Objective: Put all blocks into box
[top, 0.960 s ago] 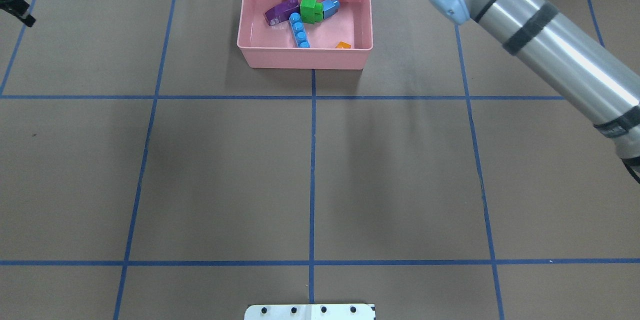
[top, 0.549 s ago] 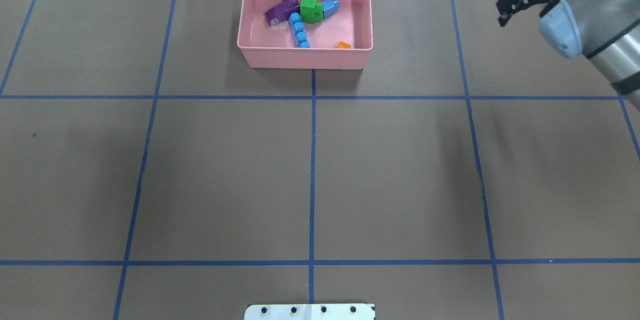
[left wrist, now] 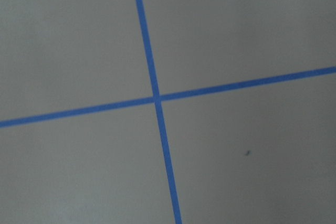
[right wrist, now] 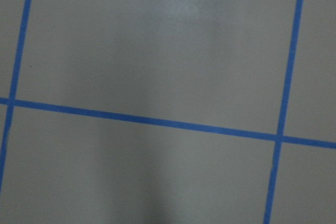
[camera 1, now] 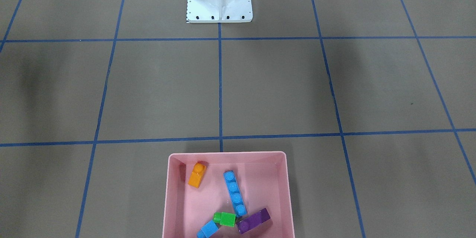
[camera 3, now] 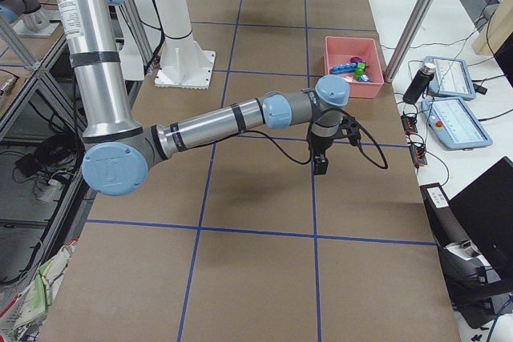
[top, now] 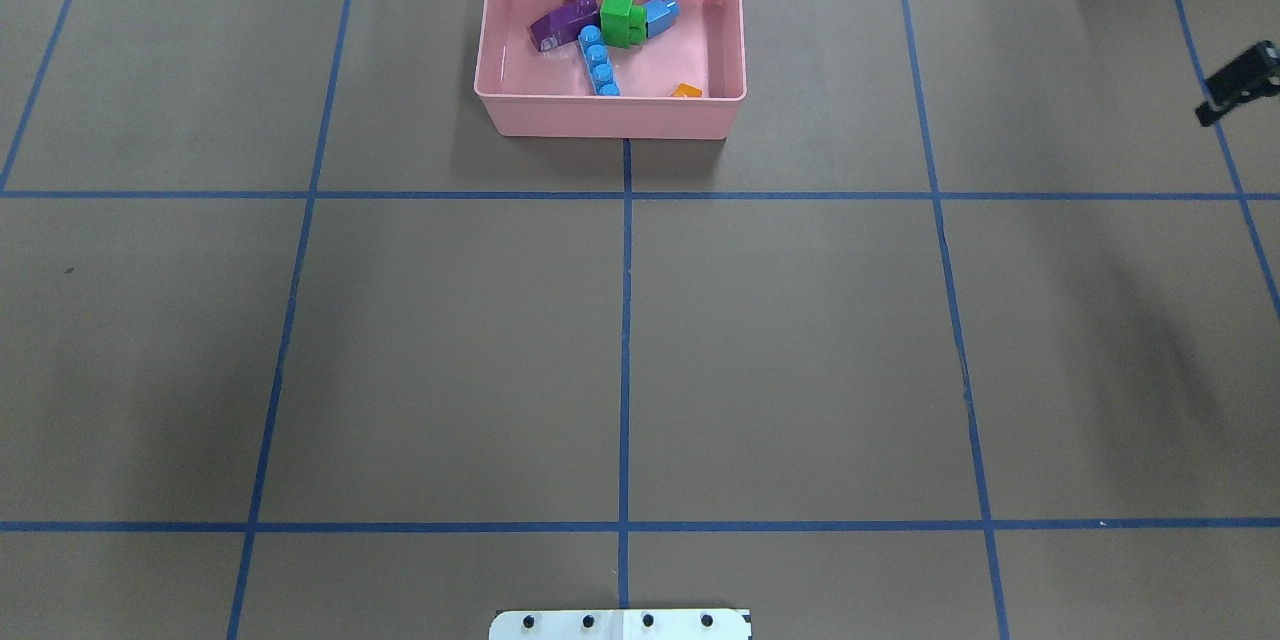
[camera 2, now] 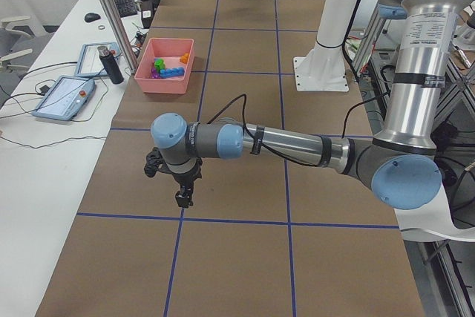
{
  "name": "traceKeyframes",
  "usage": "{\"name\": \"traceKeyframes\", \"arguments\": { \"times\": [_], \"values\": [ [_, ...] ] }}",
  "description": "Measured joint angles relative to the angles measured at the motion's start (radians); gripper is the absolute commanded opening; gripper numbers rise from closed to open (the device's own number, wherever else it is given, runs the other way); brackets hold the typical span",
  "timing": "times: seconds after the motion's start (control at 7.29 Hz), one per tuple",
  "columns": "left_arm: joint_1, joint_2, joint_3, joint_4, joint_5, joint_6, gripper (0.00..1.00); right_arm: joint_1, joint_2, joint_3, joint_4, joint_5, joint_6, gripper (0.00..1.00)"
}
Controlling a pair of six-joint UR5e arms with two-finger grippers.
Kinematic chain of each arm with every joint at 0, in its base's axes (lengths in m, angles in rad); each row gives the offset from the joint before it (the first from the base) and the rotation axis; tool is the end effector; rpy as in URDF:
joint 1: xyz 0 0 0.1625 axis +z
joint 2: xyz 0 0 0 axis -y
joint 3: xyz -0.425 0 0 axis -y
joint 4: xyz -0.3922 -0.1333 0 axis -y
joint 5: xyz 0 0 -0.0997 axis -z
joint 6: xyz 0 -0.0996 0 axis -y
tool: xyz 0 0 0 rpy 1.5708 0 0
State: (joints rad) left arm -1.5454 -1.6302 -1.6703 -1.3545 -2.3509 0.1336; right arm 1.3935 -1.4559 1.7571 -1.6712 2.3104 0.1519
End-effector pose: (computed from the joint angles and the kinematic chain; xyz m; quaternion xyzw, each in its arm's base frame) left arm -0.0503 -0.5094 0.6011 -0.0059 0.3810 0.0625 0.9225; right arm -0.0293 -0.5389 0.5206 0.0333 -0.3701 -0.0480 0.9272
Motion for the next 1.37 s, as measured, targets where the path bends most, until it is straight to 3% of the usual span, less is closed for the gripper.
{"name": "traceKeyframes", "arguments": {
  "times": [0.41, 1.37],
  "values": [
    [-0.002, 0.043, -0.024, 0.01, 0.006, -0.009, 1.0, 0.039, -0.106, 0.077, 0.005, -0.003, -0.013, 1.0],
    [-0.001, 0.051, -0.066, 0.006, 0.012, -0.009, 1.0, 0.041, -0.137, 0.083, 0.007, -0.002, -0.003, 1.0]
  ]
}}
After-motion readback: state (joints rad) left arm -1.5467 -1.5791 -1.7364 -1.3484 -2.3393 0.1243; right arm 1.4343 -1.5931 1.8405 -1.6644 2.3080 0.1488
